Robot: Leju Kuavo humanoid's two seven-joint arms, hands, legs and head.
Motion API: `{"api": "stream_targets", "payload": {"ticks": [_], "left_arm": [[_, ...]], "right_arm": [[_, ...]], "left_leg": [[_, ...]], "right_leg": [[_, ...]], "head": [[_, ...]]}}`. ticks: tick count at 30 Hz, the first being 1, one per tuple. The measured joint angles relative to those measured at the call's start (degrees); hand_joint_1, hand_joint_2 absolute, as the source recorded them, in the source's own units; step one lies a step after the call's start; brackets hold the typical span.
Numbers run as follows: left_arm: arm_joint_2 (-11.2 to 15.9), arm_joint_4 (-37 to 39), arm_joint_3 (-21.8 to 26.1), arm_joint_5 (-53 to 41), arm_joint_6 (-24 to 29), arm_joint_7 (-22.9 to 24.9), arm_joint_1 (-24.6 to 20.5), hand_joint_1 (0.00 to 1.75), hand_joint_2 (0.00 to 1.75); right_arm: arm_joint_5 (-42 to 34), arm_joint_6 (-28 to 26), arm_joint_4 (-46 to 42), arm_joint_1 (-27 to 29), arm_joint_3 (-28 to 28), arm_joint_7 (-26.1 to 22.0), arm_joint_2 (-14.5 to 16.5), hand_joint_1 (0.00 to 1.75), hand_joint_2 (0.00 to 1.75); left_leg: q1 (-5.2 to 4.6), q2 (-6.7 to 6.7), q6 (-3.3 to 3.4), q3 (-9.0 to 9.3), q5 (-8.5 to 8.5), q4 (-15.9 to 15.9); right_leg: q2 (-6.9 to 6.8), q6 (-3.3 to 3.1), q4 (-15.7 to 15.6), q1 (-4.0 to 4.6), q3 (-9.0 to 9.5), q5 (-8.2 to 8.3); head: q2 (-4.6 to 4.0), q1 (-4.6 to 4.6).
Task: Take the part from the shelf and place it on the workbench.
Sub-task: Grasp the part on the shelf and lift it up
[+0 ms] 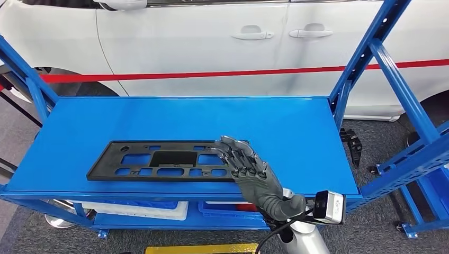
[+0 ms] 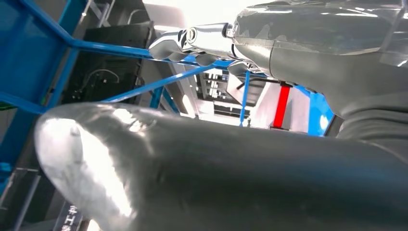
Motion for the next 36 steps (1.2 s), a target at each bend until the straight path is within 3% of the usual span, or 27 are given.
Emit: {"api": "stream_targets", "payload": {"ticks": [2, 5, 6, 7, 9, 11, 14, 16, 17, 19, 20, 21, 22, 23, 24, 26, 27, 31, 33, 35, 36], "left_arm": [[0.01, 0.00, 0.17, -0.26, 0.34, 0.05, -0.05, 0.00, 0.00], [-0.03, 0.00, 0.20, -0.88, 1.13, -0.04, 0.00, 0.00, 0.00], [-0.04, 0.00, 0.20, -1.01, 1.42, -0.03, 0.03, 0.00, 0.00], [-0.03, 0.00, 0.20, -1.10, 1.68, -0.02, 0.04, 0.00, 0.00], [0.01, 0.00, 0.20, -1.19, 2.18, -0.03, -0.03, 0.00, 0.00], [0.05, 0.00, 0.20, -1.18, 2.50, -0.17, -0.15, 0.00, 0.00], [0.03, 0.01, 0.21, -1.13, 2.59, -0.50, -0.06, 0.00, 0.00], [-0.05, 0.02, 0.21, -1.04, 2.56, -0.65, 0.00, 0.00, 0.00], [-0.09, 0.02, 0.21, -0.99, 2.55, -0.76, -0.01, 0.00, 0.00], [-0.08, 0.01, 0.20, -0.97, 2.55, -1.03, -0.01, 0.00, 0.00], [-0.07, 0.01, 0.20, -0.97, 2.55, -1.15, 0.03, 0.00, 0.00], [-0.06, 0.01, 0.20, -0.98, 2.54, -1.21, 0.06, 0.00, 0.00], [-0.06, 0.02, 0.20, -0.98, 2.52, -1.24, 0.10, 0.00, 0.00], [-0.09, 0.02, 0.20, -0.99, 2.49, -1.24, 0.11, 0.00, 0.00], [-0.14, 0.02, 0.20, -0.99, 2.46, -1.24, 0.11, 0.00, 0.00], [-0.24, 0.02, 0.20, -0.99, 2.42, -1.23, 0.06, 0.00, 0.00], [-0.27, 0.02, 0.20, -1.01, 2.42, -1.22, 0.03, 0.00, 0.00], [-0.26, 0.02, 0.19, -1.22, 2.29, -1.18, -0.11, 0.00, 0.00], [-0.25, 0.02, 0.16, -1.31, 2.17, -1.10, -0.20, 0.00, 0.00], [-0.28, 0.02, 0.15, -1.34, 2.00, -1.07, -0.18, 0.00, 0.00], [-0.30, 0.02, 0.14, -1.35, 1.91, -1.06, -0.14, 0.00, 0.00]], "right_arm": [[-0.11, -0.27, 0.00, -0.02, 0.00, 0.10, 0.03, 0.00, 0.00], [-0.45, -0.67, 0.05, 0.03, 0.00, 0.49, 0.02, 0.00, 0.00], [-0.60, -0.78, 0.10, 0.06, 0.00, 0.66, 0.02, 0.00, 0.00], [-0.75, -0.93, 0.15, 0.07, 0.00, 0.86, 0.02, 0.00, 0.00], [-1.14, -1.43, 0.25, 0.07, 0.00, 1.37, 0.02, 0.00, 0.87], [-1.54, -2.11, 0.36, 0.03, 0.00, 2.12, 0.02, 0.00, 1.75], [-1.77, -3.69, 0.67, -0.02, 0.00, 4.04, 0.02, 0.00, 1.75], [-1.63, -5.27, 0.90, -0.08, 0.00, 5.79, 0.01, 0.00, 1.75], [-1.39, -6.24, 1.04, -0.10, 0.00, 6.73, -0.02, 0.00, 1.75], [-0.31, -8.39, 1.50, -0.08, 0.00, 8.44, -0.15, 0.00, 1.75], [0.59, -9.69, 1.84, -0.05, 0.00, 9.12, -0.27, 0.00, 1.75], [1.83, -11.18, 2.22, -0.02, 0.00, 9.65, -0.43, 0.00, 1.75], [3.29, -12.70, 2.60, -0.03, 0.04, 9.96, -0.60, 0.00, 1.75], [4.97, -14.26, 2.94, -0.11, 0.13, 10.15, -0.76, 0.00, 1.75], [7.41, -16.29, 3.26, -0.27, 0.34, 10.40, -0.92, 0.00, 1.75], [13.91, -21.08, 3.87, -0.80, 1.21, 11.09, -1.19, 0.00, 1.75], [18.20, -24.15, 4.16, -1.04, 1.87, 11.69, -1.30, 0.00, 1.75], [35.60, -35.81, 5.16, -2.05, 5.33, 15.24, -1.44, 0.00, 1.75], [43.26, -40.46, 5.69, -2.89, 7.60, 17.05, -1.44, 0.00, 1.75], [48.94, -43.74, 6.66, -3.62, 9.86, 18.36, -1.55, 0.00, 1.75], [51.31, -45.11, 7.33, -3.96, 10.93, 18.88, -1.66, 0.00, 1.75]], "left_leg": [[0.07, 0.17, -0.40, -1.32, -2.64, 3.55], [0.11, 0.24, -0.67, -4.98, -7.58, 13.73], [0.12, 0.24, -0.68, -5.22, -7.81, 15.07], [0.11, 0.25, -0.61, -4.27, -6.98, 14.02], [0.08, 0.27, -0.23, -0.01, -4.05, 6.91], [-0.16, 0.29, 0.27, 3.27, -2.72, 0.78], [-0.29, 0.27, 1.03, 3.83, -2.53, -0.72], [0.05, 0.32, 1.66, 3.96, -2.04, -1.26], [0.25, 0.36, 1.95, 4.00, -1.81, -1.53], [0.30, 0.40, 2.23, 3.84, -1.64, -1.64], [0.29, 0.39, 2.24, 3.76, -1.63, -1.62], [0.30, 0.37, 2.23, 3.74, -1.63, -1.59], [0.30, 0.34, 2.20, 3.77, -1.65, -1.57], [0.32, 0.28, 2.13, 3.86, -1.70, -1.55], [0.33, 0.23, 1.99, 3.97, -1.78, -1.53], [0.17, 0.19, 1.45, 3.98, -1.97, -1.42], [0.10, 0.19, 1.11, 3.94, -2.01, -1.43], [0.21, 0.24, -0.24, 3.79, -2.69, -0.94], [0.32, 0.26, -0.56, 1.62, -5.49, 3.85], [0.33, 0.26, -0.80, -2.19, -8.81, 11.64], [0.35, 0.27, -0.88, -3.53, -9.39, 14.20]], "right_leg": [[-0.18, -0.88, -0.60, -0.16, 0.08, 0.38], [-0.46, -1.43, -0.60, 0.23, -0.15, 0.56], [-0.50, -1.48, -0.53, 0.34, -0.23, 0.63], [-0.51, -1.49, -0.44, 0.42, -0.27, 0.67], [-0.50, -1.38, -0.16, 0.49, -0.30, 0.71], [-0.49, -0.97, 0.20, 0.68, -0.50, 0.75], [-0.47, -0.08, 0.11, 0.86, -0.68, 1.05], [-0.29, 0.52, 1.14, 0.82, -1.09, 0.20], [-0.18, 0.85, 3.15, 0.74, -1.99, -1.13], [-0.07, 1.46, 10.11, 0.34, -5.30, -4.76], [-0.06, 1.70, 13.54, 0.14, -6.98, -6.02], [-0.07, 1.86, 15.43, -0.03, -7.95, -6.26], [-0.08, 1.94, 15.20, -0.17, -7.88, -5.39], [-0.08, 1.92, 12.67, -0.28, -6.67, -3.54], [-0.08, 1.79, 8.55, -0.34, -4.69, -1.36], [-0.04, 1.32, 1.59, -0.14, -1.42, 1.15], [0.01, 1.06, -0.01, 0.01, -0.75, 1.40], [0.06, -0.32, -0.95, -0.01, -0.46, 1.54], [-0.07, -0.98, -1.37, -0.15, -0.21, 1.69], [-0.11, -1.28, -1.34, 0.02, -0.21, 1.60], [-0.11, -1.36, -1.27, 0.12, -0.21, 1.54]], "head": [[-0.01, -0.08], [-0.01, -0.15], [-0.01, -0.15], [-0.01, -0.15], [-0.01, -0.15], [-0.01, -0.13], [-0.01, -0.13], [-0.01, 0.00], [-0.01, 0.11], [-0.01, 0.33], [-0.01, 0.33], [-0.01, 0.33], [-0.01, 0.33], [-0.01, 0.34], [-0.01, 0.36], [-0.01, 0.32], [-0.01, 0.30], [-0.01, 0.22], [-0.01, 0.09], [-0.01, 0.02], [-0.01, 0.03]]}}
